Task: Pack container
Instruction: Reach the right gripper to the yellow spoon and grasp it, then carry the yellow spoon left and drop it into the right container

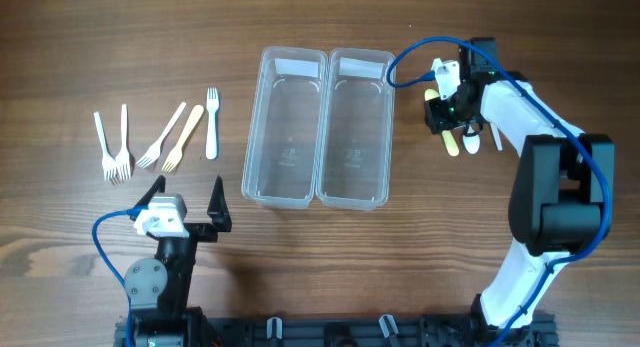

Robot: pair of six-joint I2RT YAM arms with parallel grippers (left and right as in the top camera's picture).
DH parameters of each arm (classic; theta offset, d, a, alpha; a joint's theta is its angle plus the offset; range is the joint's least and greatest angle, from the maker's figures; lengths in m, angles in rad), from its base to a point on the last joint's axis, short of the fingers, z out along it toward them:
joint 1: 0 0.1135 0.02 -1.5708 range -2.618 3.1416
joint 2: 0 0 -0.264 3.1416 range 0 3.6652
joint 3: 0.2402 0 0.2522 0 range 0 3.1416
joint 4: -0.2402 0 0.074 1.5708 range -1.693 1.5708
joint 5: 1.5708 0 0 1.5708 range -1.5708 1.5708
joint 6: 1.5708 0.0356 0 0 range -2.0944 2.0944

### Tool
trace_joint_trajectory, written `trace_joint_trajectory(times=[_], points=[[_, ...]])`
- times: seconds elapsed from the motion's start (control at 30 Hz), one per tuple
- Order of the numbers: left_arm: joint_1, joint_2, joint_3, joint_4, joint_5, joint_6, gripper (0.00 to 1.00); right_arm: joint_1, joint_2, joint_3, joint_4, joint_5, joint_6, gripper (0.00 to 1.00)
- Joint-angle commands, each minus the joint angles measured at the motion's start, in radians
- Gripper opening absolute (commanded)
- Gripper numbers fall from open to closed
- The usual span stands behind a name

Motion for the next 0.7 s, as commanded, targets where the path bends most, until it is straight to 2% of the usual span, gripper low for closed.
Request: trace_joint_trajectory(times=[0.0,0.07,0.13,0.2,0.23,0.47,0.67], points=[[0.0,-0.004,-0.008,0.002,-0.006,0.015,1.0,0.0,0.055,0.001,0.008,-0.016,-0.01,0.52],[0.001,-0.004,-0.008,0.002,-0.006,0.015,1.0,0.0,0.066,0.001,0.012,-0.015,-0.01,0.51],[0.001,-0.004,-0.008,0.002,-0.006,0.015,1.0,0.0,0.068,0.001,0.012,-0.016,-0.009,0.43],[0.0,-0.004,-0.008,0.002,-0.006,0.015,1.0,0.0,0.068,0.001,0.012,-0.016,-0.01,0.11],[0.0,-0.004,-0.008,0.002,-0.006,0.015,1.0,0.0,0.068,0.001,0.012,-0.016,-0.009,0.04],[0.0,-0.004,-0.008,0.002,-0.006,0.015,1.0,0.0,0.047,0.006,0.001,-0.016,0.016,0.04],[0.0,-0.004,-0.008,0.002,-0.006,0.015,1.0,0.001,-0.112,0.006,-0.008,-0.016,0.033,0.04]])
